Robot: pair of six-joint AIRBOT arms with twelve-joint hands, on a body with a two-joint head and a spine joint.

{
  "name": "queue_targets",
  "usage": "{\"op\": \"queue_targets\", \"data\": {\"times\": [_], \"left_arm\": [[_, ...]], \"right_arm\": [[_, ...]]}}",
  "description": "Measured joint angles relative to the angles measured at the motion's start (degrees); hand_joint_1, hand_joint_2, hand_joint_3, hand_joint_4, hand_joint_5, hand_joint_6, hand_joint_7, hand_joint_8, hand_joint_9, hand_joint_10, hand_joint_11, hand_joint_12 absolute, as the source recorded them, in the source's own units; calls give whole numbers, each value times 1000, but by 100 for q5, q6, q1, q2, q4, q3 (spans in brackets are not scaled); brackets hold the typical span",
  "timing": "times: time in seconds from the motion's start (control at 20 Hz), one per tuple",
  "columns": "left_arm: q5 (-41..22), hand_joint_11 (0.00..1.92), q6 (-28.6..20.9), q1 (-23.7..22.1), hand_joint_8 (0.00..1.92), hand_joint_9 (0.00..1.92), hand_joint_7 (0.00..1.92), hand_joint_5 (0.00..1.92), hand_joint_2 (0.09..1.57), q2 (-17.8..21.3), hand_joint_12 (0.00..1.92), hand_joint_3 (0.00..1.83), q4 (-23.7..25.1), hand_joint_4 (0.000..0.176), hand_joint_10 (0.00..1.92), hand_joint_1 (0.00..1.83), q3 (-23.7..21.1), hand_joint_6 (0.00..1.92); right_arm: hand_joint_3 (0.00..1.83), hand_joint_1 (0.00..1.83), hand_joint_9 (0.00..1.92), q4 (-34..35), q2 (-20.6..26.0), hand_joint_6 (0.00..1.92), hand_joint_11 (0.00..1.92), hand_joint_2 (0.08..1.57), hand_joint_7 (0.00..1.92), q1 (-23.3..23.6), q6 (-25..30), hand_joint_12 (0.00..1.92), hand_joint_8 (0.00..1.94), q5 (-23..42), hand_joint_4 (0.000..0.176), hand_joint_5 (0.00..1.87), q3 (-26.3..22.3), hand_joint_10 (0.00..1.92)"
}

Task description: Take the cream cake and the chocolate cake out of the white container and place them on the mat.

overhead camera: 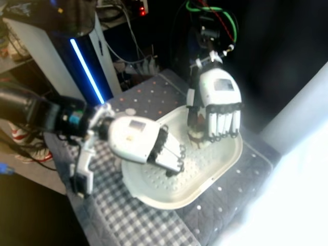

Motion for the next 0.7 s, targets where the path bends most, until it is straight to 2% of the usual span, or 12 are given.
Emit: {"op": "queue_targets", "data": {"times": [0.15,0.2,0.25,0.3,0.35,0.4,0.45,0.5,0.55,0.6,0.65,0.7], "left_arm": [[-216,596,-28,9,1294,802,780,578,1238,125,1531,0,166,0,1507,1332,-201,1359],[-332,578,-96,44,1302,768,767,576,1242,201,1523,1,273,0,1509,1332,-302,1387],[-428,562,-238,96,1295,755,769,583,1242,260,1519,1,361,0,1509,1332,-376,1398],[-546,552,-391,164,1283,753,771,590,1241,358,1518,0,459,0,1503,1332,-466,1407],[-710,527,-581,275,1270,738,781,601,1240,496,1512,0,581,0,1506,1332,-588,1413],[-800,558,-616,321,1283,748,778,598,1239,584,1528,0,590,0,1509,1333,-693,1391],[-964,592,-627,413,1294,754,771,603,1239,750,1545,0,684,0,1508,1332,-872,1383],[-1119,606,-629,470,1306,755,768,605,1239,876,1552,0,748,0,1510,1332,-1021,1374],[-1263,610,-638,540,1310,759,760,609,1239,990,1534,0,820,0,1506,1332,-1165,1371],[-1440,626,-640,629,1303,772,758,613,1237,1117,1510,0,876,0,1491,1333,-1314,1369],[-1646,638,-647,772,1303,787,753,604,1236,1248,1447,0,955,0,1459,1333,-1499,1387],[-1740,628,-645,874,1302,790,751,603,1235,1322,1423,0,1019,0,1447,1333,-1613,1394]], "right_arm": [[1,1191,656,-87,254,1374,394,1235,663,0,-2,1640,1264,267,0,860,-205,1092],[0,1195,694,-140,350,1326,478,1229,664,0,-4,1693,1280,374,0,883,-313,1176],[1,1194,728,-201,426,1256,627,1232,624,0,-4,1810,1380,457,0,902,-411,1389],[0,1202,792,-278,522,1135,766,1221,627,0,-2,1864,1451,560,0,941,-527,1522],[0,1211,817,-380,649,992,818,1217,641,0,0,1824,1558,693,0,957,-682,1545],[0,1215,804,-448,737,933,767,1213,655,0,0,1750,1584,769,0,965,-782,1435],[0,1219,810,-540,881,1002,725,1195,695,0,0,1660,1456,925,0,980,-960,1272],[0,1224,832,-599,994,925,742,1193,703,0,0,1684,1507,1045,0,989,-1095,1298],[1,1220,866,-708,1080,876,821,1211,684,-2,0,1730,1615,1156,0,955,-1202,1428],[1,1218,863,-796,1147,870,825,1215,675,-15,0,1734,1634,1274,0,953,-1311,1451],[1,1213,836,-925,1239,1061,775,1207,664,-114,-2,1656,1452,1453,0,961,-1467,1320],[1,1211,849,-986,1340,1143,764,1207,668,-264,0,1610,1377,1589,0,952,-1626,1250]]}}
